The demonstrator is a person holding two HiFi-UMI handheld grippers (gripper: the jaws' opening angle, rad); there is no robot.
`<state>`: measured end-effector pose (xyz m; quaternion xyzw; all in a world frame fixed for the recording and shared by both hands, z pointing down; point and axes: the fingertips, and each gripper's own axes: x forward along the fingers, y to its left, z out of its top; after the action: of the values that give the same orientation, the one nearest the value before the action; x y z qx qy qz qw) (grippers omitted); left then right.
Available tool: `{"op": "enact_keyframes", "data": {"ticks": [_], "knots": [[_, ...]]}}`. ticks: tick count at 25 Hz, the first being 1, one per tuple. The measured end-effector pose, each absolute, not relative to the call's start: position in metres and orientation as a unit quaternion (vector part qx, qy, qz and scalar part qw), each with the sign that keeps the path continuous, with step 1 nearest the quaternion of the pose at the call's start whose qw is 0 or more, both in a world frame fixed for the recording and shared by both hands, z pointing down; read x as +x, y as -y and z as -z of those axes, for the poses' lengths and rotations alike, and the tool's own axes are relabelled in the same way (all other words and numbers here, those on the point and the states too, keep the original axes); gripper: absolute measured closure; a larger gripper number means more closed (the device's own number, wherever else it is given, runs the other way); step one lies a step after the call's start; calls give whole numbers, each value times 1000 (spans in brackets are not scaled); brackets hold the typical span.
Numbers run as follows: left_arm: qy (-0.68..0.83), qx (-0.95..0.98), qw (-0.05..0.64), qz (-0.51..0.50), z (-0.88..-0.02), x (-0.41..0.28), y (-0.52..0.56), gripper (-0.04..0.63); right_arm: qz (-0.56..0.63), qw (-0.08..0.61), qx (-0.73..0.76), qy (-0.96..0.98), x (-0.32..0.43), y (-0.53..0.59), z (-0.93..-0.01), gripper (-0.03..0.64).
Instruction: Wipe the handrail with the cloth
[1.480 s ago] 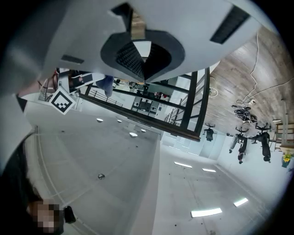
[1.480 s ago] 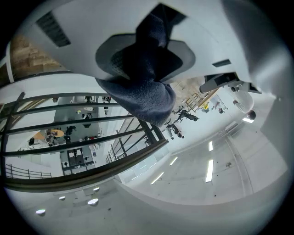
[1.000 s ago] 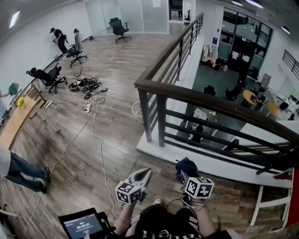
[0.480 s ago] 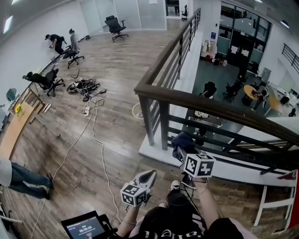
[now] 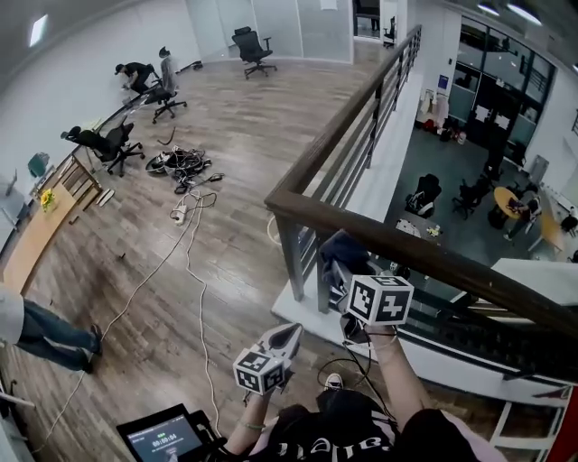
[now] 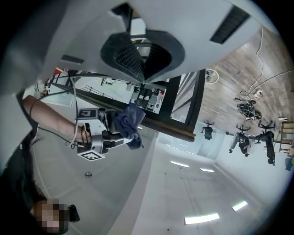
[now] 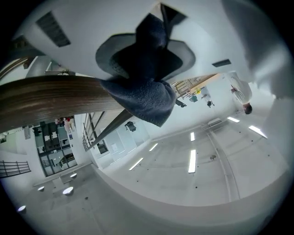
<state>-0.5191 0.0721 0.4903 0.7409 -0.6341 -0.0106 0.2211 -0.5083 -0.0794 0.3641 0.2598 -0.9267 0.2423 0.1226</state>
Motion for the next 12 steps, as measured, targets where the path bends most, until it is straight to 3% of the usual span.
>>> {"op": "enact_keyframes", "data": {"ticks": [12], "knots": [[659, 718, 225, 17, -489, -572, 11, 594, -219, 108, 204, 948, -623, 157, -322, 508]]}}
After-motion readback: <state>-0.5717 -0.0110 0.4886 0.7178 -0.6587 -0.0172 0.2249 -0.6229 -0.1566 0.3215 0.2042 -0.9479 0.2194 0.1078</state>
